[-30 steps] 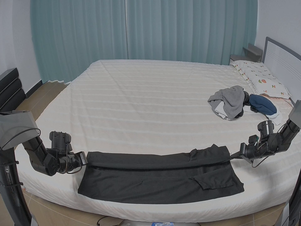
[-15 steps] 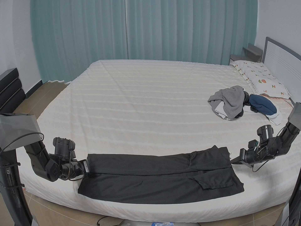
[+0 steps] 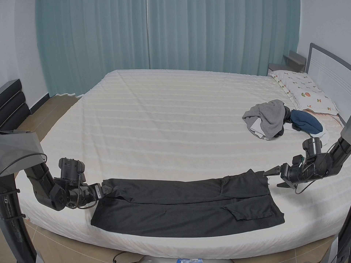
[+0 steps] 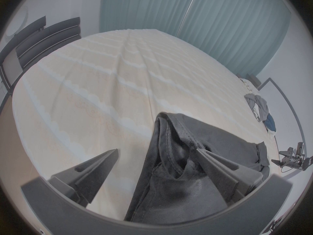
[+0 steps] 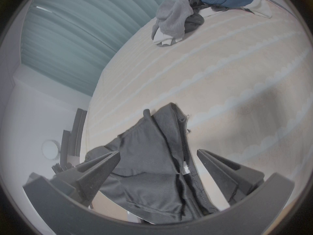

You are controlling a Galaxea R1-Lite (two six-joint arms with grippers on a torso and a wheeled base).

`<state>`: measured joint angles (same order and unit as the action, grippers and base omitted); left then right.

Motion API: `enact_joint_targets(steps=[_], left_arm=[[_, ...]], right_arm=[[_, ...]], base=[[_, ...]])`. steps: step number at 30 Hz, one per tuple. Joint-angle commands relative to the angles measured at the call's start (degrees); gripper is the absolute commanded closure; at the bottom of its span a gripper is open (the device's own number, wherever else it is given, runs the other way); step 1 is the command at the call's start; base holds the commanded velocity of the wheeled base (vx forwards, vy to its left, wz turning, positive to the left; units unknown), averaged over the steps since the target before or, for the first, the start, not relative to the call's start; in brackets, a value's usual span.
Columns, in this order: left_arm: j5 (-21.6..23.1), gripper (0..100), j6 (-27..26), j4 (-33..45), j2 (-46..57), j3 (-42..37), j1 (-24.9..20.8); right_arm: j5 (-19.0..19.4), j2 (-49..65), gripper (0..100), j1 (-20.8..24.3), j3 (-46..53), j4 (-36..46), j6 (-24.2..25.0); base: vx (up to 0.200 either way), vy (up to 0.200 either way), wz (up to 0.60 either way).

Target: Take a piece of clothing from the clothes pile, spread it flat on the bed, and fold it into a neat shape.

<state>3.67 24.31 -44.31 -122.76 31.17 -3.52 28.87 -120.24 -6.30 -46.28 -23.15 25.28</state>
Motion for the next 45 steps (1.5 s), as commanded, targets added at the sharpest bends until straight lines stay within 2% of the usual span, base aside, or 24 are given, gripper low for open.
enact_joint_targets(steps=[1, 3, 6, 11, 15, 18, 26, 31, 35, 36, 39, 42, 45], left_arm=[[0.90, 0, 3.29, -0.16, 3.05, 1.08, 1.41], [1.25, 0, 7.42, -0.42, 2.70, 2.58, 1.41], [1.69, 0, 11.46, -0.07, 1.65, 5.30, 1.41], [2.04, 0, 14.01, 0.02, -3.19, 9.79, 1.59], [2.13, 0, 14.45, -0.07, -3.01, 9.26, 2.20], [2.13, 0, 14.72, -0.16, -1.87, 8.38, 2.29], [2.13, 0, 15.24, 0.63, 9.12, 3.11, 3.87], [2.31, 0, 11.20, 11.18, 13.34, 3.37, 3.79], [3.27, 0, 11.02, 11.62, 11.93, 4.60, 3.52], [4.42, 0, 11.55, 10.21, 6.92, 6.53, 3.00], [3.98, 0, 13.84, 6.43, 0.94, 9.79, 2.29], [4.15, 0, 16.74, 3.00, -2.13, 11.72, 2.12], [4.15, 0, 16.91, 2.92, -2.92, 12.25, 1.77]], right_arm=[[0.05, 1.85, 0, 0.77, -2.06, -0.23, 6.71], [0.05, 1.32, 0, 1.12, -2.50, -0.32, 9.87], [0.05, -0.17, 0, 1.47, -2.59, -1.20, 11.54], [-0.65, -2.81, 0, 1.56, -1.80, -6.03, 12.69], [-0.65, -3.51, 0, 1.56, -1.54, -7.79, 15.50], [-0.65, -3.95, 0, 1.47, -1.27, -7.88, 15.76], [-0.74, -3.69, 0, 1.12, 0.05, -7.96, 15.67], [-0.74, -3.60, 0, 1.38, 0.66, -7.96, 15.67], [-0.74, -3.51, 0, 1.38, 0.84, -8.05, 15.67], [-0.74, -3.51, 0, 1.64, 0.92, -8.05, 15.67], [-0.74, -3.43, 0, 1.82, 1.45, -8.05, 15.50], [-0.74, -3.51, 0, 1.82, 1.45, -8.05, 15.50], [-0.74, -3.60, 0, 1.82, 1.45, -8.05, 15.50]], base=[[0.000, 0.000, 0.00], [0.000, 0.000, 0.00], [0.000, 0.000, 0.00], [0.000, 0.000, 0.00], [0.000, 0.000, 0.00], [0.000, 0.000, 0.00], [0.000, 0.000, 0.00], [0.000, 0.000, 0.00], [0.000, 0.000, 0.00], [0.000, 0.000, 0.00], [0.000, 0.000, 0.00], [0.000, 0.000, 0.00], [0.000, 0.000, 0.00]])
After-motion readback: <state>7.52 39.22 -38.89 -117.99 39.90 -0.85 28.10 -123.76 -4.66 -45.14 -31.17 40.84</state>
